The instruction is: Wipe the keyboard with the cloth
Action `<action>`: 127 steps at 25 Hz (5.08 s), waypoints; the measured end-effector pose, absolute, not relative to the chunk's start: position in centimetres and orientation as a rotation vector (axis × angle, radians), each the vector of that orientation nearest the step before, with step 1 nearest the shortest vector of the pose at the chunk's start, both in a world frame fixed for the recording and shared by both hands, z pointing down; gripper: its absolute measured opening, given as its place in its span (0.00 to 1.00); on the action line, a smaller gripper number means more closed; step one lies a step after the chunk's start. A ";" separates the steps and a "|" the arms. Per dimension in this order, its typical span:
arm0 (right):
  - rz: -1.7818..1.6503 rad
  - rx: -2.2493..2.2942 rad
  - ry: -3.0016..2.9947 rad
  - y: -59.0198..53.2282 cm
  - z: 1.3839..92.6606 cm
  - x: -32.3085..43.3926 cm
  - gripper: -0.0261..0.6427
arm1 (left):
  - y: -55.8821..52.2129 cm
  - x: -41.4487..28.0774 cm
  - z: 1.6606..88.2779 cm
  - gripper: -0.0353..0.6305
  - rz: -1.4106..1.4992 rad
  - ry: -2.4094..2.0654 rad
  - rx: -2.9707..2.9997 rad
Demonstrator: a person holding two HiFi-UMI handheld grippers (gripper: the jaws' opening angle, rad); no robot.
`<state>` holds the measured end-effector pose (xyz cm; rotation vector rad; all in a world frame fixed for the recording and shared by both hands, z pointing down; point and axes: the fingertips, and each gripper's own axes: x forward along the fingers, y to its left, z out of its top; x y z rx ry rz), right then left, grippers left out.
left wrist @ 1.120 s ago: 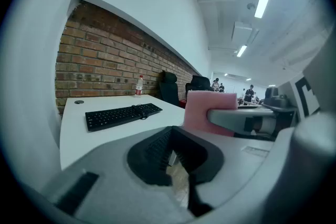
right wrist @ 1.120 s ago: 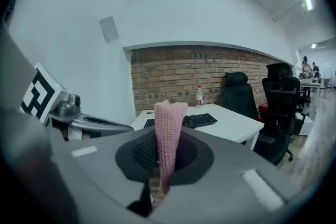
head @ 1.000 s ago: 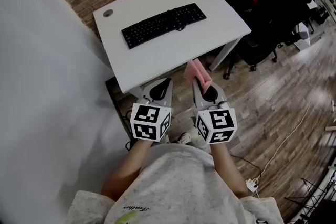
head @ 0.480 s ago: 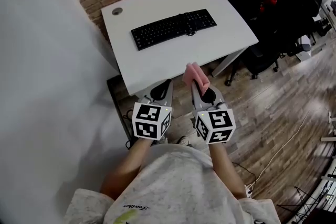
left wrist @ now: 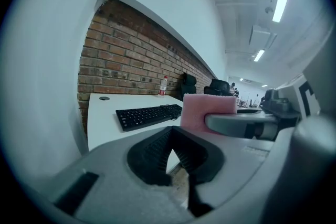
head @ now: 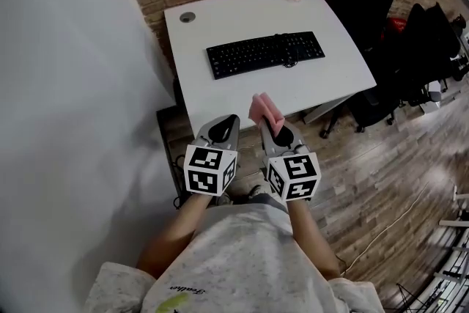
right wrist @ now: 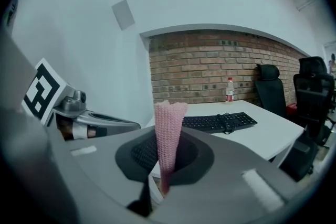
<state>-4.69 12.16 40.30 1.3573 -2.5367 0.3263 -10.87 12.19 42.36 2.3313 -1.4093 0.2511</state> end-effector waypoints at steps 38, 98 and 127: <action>-0.071 0.280 -2.550 -3.9 53.0 -17.5 0.08 | -0.1 -17.7 47.4 0.04 0.256 -1.974 1.697; 0.198 1.013 -2.307 -11.2 54.0 0.5 0.08 | -10.1 -6.7 48.5 0.04 0.336 -1.463 2.138; 0.355 1.203 -2.259 -16.9 54.3 14.0 0.08 | -16.4 3.7 48.7 0.04 0.387 -1.360 2.210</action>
